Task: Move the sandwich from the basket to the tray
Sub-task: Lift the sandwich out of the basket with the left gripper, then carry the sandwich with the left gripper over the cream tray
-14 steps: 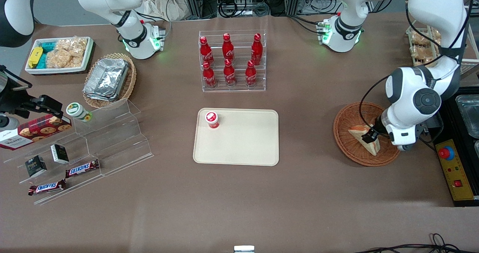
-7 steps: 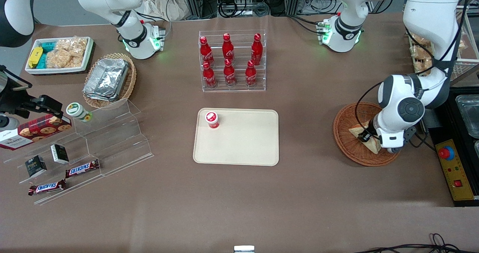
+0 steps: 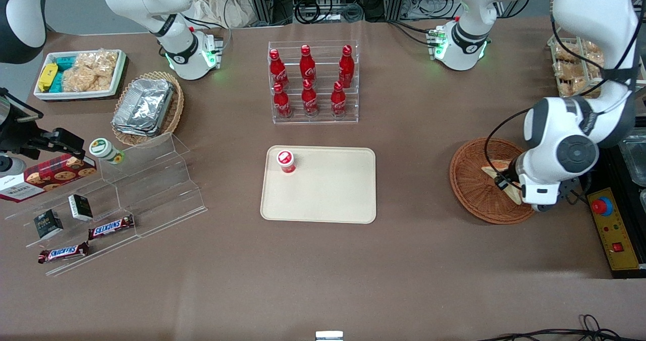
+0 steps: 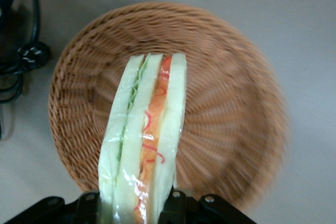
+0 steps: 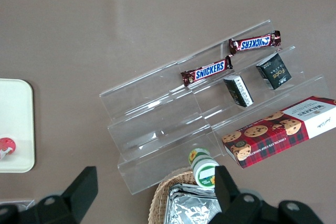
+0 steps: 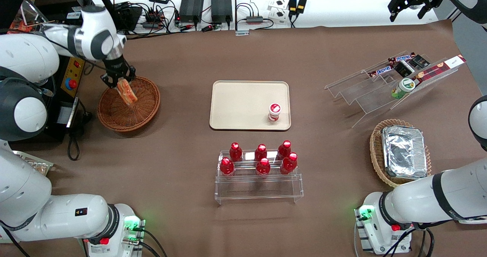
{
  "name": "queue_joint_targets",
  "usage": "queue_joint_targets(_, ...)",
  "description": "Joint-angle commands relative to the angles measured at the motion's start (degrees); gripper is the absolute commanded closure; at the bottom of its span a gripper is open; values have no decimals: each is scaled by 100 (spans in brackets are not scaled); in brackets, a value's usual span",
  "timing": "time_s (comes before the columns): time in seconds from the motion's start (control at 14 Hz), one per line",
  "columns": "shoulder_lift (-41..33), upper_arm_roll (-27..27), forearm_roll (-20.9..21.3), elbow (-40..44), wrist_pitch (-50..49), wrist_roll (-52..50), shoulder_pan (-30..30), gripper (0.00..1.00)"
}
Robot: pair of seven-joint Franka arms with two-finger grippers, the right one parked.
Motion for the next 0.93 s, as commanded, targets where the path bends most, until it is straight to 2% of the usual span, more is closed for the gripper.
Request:
queue_joint_targets(0.0,-175,-389,-375,867,-1047,581,-14,100)
queue_joint_targets(0.21,325,-1179,-384,2178,-1885,878,-31,100)
queue_joint_targets(0.43,1027,-2207,-358,2576,-1668,1198,-84,100)
queue_joint_targets(0.5,1360,-2446,-262,2577,-1214,1093,-223,100)
queue_joint_targets(0.64,2055,-2492,97,2577,-19,323,-653,100)
queue_joint_targets(0.71,2276,-2492,491,2568,317,22,-838,100)
queue_joint_targets(0.86,2619,-2492,959,2559,452,-322,-1146,100)
